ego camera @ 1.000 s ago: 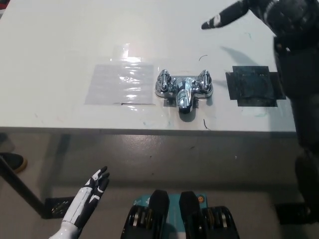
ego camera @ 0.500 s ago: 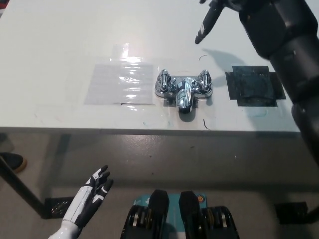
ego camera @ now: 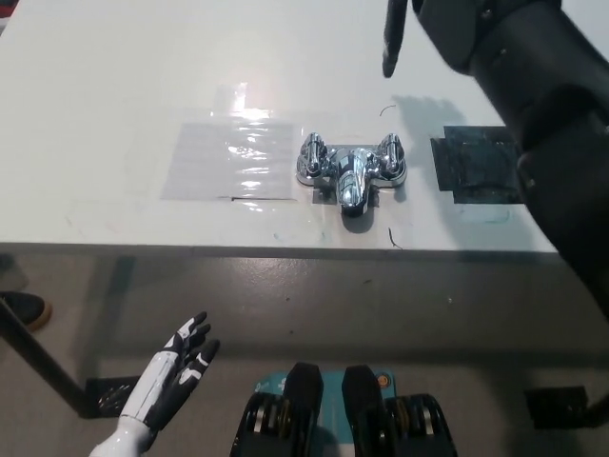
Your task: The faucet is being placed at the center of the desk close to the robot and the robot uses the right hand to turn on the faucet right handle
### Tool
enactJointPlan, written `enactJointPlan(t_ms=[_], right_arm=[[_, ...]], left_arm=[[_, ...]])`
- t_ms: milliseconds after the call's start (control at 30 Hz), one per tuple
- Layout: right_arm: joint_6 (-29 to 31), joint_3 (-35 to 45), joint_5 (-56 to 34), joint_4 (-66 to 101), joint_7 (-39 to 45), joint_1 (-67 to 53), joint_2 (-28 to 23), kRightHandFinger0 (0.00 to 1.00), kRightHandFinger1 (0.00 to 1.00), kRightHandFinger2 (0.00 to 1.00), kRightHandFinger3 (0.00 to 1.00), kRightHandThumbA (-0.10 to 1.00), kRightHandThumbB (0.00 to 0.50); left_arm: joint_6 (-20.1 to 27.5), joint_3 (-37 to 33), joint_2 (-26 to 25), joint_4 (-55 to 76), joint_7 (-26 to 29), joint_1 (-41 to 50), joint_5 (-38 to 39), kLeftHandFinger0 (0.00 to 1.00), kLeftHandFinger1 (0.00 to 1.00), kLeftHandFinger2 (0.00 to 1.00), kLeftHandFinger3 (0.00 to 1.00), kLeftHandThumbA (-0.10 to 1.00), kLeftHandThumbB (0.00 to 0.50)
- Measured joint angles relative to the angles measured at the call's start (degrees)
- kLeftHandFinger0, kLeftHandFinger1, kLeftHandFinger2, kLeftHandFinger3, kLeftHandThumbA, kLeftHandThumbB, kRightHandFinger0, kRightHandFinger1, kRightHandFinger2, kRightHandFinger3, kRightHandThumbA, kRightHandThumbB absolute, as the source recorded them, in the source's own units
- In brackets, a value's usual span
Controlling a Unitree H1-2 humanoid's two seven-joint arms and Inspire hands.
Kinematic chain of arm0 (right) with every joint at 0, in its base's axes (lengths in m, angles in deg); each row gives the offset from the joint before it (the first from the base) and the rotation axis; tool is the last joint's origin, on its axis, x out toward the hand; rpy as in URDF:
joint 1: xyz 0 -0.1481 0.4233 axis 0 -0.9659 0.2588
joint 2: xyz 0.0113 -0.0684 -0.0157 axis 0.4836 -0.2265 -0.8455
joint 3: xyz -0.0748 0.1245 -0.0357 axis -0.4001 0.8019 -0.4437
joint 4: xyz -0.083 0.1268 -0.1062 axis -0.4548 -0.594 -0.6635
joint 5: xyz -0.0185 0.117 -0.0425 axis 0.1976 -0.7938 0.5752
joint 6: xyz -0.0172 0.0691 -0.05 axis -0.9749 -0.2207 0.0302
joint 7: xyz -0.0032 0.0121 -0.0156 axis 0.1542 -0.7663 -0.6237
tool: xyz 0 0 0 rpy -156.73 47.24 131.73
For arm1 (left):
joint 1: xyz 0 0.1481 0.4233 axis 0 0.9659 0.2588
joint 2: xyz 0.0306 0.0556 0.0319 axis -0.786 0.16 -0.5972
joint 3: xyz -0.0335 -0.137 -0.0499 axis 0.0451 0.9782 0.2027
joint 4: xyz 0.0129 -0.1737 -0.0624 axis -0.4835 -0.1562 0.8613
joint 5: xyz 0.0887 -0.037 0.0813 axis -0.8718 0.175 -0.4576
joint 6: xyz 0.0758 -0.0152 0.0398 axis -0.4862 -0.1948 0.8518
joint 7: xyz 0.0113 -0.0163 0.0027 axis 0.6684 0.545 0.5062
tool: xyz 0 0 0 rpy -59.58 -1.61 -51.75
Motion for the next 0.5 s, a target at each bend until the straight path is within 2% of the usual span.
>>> enactJointPlan(t_ms=[33,100,167,200,267,333,367,400,433,467,500], right_arm=[[0.05,0.03,-0.11,-0.44,-0.50,0.00,0.23,1.00,1.00,1.00,1.00,1.00,0.174],[0.33,0.34,-0.30,-0.41,-1.38,-0.10,0.23,1.00,1.00,1.00,1.00,0.96,0.177],[0.71,0.75,-0.73,-0.35,-2.90,-0.48,0.23,1.00,1.00,1.00,1.00,0.97,0.201],[0.84,0.74,-0.84,-0.37,-3.57,-0.79,0.23,1.00,1.00,1.00,1.00,0.99,0.239],[1.08,0.60,-0.97,-0.52,-4.82,-1.34,0.30,1.00,1.00,1.00,1.00,0.92,0.227],[1.26,0.83,-1.23,-0.75,-6.59,-2.17,0.53,1.00,1.00,1.00,1.00,0.88,0.261],[1.26,1.00,-1.35,-0.80,-7.14,-2.40,0.61,1.00,1.00,1.00,1.00,0.85,0.294],[1.25,1.28,-1.52,-0.88,-8.26,-2.88,0.82,1.00,1.00,1.00,1.00,0.87,0.331],[1.23,1.40,-1.65,-0.92,-8.78,-3.11,0.93,1.00,1.00,1.00,1.00,0.90,0.334],[1.05,1.46,-1.73,-1.01,-9.96,-3.56,1.19,1.00,1.00,1.00,1.00,1.00,0.310],[0.89,1.36,-1.73,-1.15,-10.63,-3.88,1.40,1.00,1.00,1.00,1.00,1.00,0.318]], left_arm=[[0.00,-0.01,-0.15,0.00,-0.04,-0.17,-0.11,1.00,1.00,1.00,1.00,0.89,0.468],[0.00,-0.01,-0.24,0.03,-0.09,-0.29,-0.17,1.00,1.00,1.00,1.00,0.88,0.465],[0.00,-0.02,-0.29,0.10,-0.21,-0.33,-0.22,1.00,1.00,1.00,1.00,0.88,0.465],[0.00,-0.03,-0.28,0.16,-0.26,-0.32,-0.22,1.00,1.00,1.00,1.00,0.87,0.462],[0.00,-0.03,-0.28,0.21,-0.38,-0.32,-0.22,1.00,1.00,1.00,1.00,0.88,0.453],[0.00,-0.03,-0.28,0.21,-0.53,-0.32,-0.22,1.00,1.00,1.00,1.00,0.88,0.456],[0.00,-0.03,-0.29,0.21,-0.59,-0.32,-0.23,1.00,1.00,1.00,1.00,0.88,0.456],[0.00,-0.02,-0.29,0.21,-0.76,-0.33,-0.23,1.00,1.00,1.00,1.00,0.88,0.455],[0.00,-0.02,-0.28,0.21,-0.80,-0.33,-0.23,1.00,1.00,1.00,1.00,0.88,0.455],[0.00,-0.02,-0.28,0.21,-0.82,-0.33,-0.23,1.00,1.00,1.00,1.00,0.89,0.459],[0.00,-0.01,-0.29,0.22,-0.82,-0.33,-0.24,1.00,1.00,1.00,1.00,0.89,0.457]])
